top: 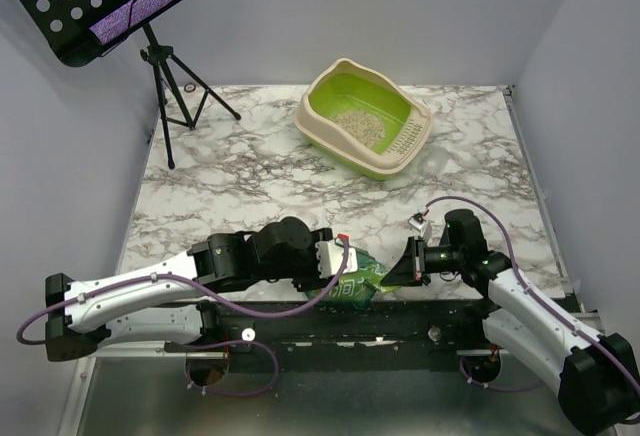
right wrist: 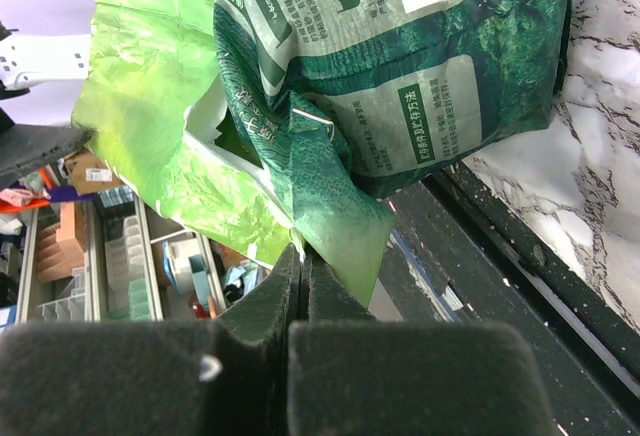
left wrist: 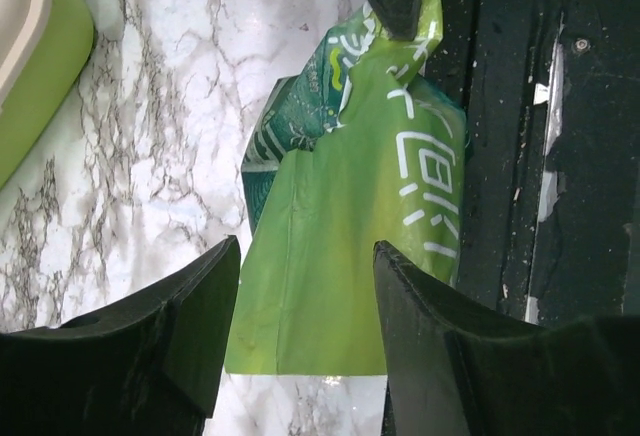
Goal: Fill the litter box with clean litter
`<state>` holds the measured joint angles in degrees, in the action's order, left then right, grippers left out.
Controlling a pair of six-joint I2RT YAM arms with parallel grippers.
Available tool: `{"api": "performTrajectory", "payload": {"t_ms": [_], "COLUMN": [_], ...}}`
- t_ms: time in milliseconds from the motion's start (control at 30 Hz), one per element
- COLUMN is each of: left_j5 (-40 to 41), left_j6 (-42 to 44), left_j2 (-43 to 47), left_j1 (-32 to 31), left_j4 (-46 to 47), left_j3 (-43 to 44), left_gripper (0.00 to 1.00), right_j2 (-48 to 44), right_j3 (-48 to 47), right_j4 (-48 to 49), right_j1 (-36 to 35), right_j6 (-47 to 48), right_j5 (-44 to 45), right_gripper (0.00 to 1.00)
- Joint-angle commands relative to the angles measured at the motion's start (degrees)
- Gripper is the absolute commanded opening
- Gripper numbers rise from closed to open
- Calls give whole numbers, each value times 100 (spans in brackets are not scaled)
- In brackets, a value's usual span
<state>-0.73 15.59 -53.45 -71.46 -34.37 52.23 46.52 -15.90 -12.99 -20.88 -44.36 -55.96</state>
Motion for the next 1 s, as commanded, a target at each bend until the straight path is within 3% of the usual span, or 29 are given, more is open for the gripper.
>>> {"api": "performTrajectory", "payload": {"t_ms": [0, 333, 967], "left_j5": [-348, -594, -384], "left_j6": [-30, -215, -180], "left_j2": [-236, -736, -921], "left_j1": [-113, -439, -527], "left_j4": [44, -465, -430], "left_j3": [384, 745, 95], "left_gripper": [65, 66, 66], "right_j2": [59, -38, -126], "right_j3": [25, 140, 70], "right_j4": [-54, 16, 25], "right_j1": [41, 41, 40], "right_j6": [191, 147, 32], "right_j5": [279, 288, 218], "right_gripper": [0, 0, 0]}}
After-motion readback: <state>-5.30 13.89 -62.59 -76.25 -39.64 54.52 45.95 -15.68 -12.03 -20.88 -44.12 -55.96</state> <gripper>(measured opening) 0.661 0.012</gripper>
